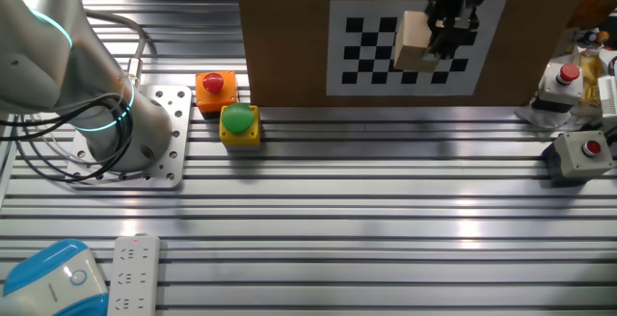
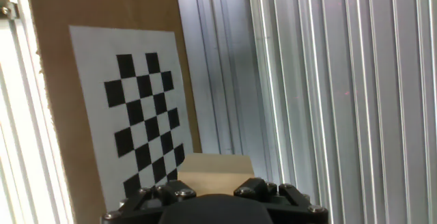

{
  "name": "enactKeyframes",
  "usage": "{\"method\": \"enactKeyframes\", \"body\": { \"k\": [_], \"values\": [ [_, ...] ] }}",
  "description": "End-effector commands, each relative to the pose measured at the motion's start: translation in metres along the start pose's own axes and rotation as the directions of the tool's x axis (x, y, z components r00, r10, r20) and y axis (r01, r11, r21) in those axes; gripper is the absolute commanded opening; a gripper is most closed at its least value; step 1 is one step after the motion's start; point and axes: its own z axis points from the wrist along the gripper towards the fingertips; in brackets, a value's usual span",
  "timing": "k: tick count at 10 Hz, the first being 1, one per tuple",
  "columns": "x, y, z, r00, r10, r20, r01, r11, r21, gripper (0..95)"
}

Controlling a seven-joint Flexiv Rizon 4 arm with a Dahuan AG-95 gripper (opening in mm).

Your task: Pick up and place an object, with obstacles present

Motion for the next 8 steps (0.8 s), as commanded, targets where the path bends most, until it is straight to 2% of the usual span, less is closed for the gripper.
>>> {"method": "enactKeyframes", "body": {
  "k": [1,8],
  "values": [
    [-0.0001,0.0,0.0,0.999,-0.047,-0.005,0.047,0.999,-0.011,0.0],
    [-0.0001,0.0,0.0,0.991,-0.126,0.039,0.127,0.992,-0.015,0.0]
  ]
}}
